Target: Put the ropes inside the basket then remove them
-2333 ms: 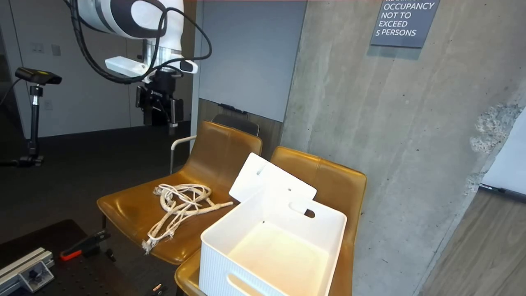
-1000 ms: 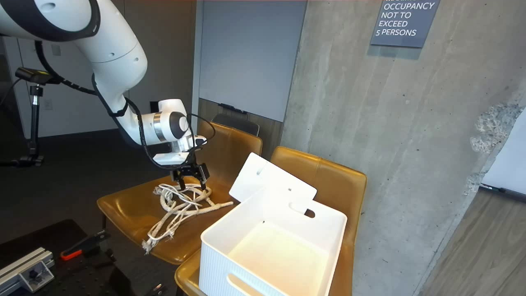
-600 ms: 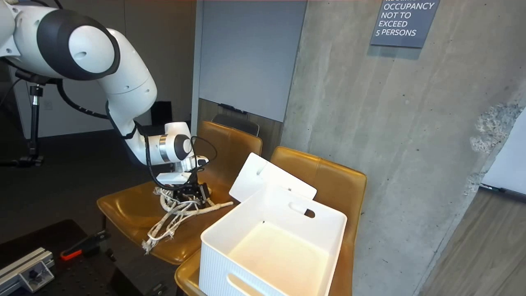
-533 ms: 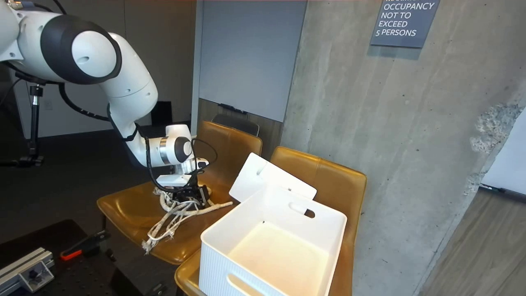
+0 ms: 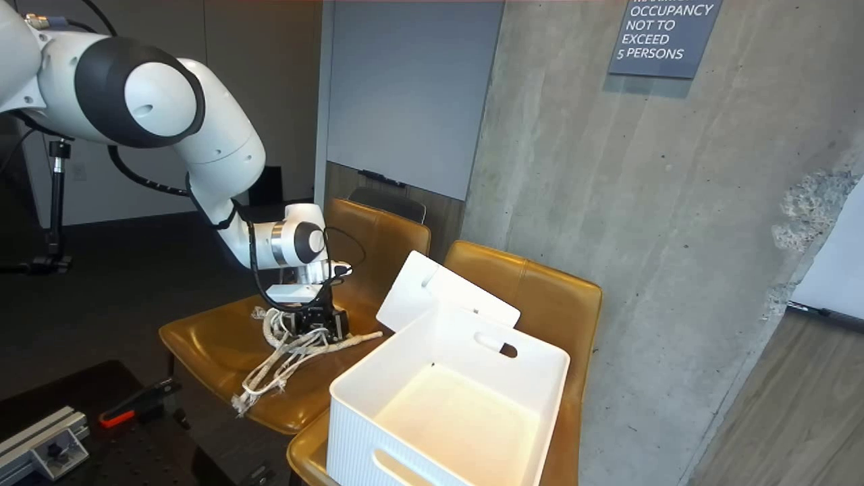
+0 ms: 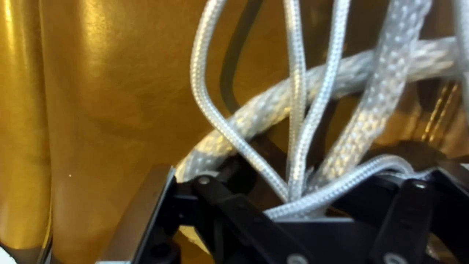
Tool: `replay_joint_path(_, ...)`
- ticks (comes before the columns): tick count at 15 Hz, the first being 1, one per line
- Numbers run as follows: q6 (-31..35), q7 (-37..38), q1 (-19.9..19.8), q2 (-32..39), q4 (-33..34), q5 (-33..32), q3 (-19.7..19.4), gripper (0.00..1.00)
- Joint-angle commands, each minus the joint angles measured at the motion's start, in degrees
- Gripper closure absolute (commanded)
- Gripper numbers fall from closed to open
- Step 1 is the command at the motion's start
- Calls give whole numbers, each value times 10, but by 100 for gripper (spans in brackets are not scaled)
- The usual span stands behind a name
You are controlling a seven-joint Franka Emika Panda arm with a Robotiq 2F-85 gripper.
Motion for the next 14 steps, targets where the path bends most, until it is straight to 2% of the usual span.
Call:
replay_joint_path(1,-29,-23,-1,-16,-3,18,7,88)
replay_joint_path(2,-33,-28,0,-27,-10,19,8,96)
replay_joint_path(3,-39,-35,-1,-40,-18,18,10,99)
replay_joint_path(8,-91,-67,-6,-145,-63,13,15,100)
replay_joint_path(14,-179,-93,-31,-270,-50,10,19,100)
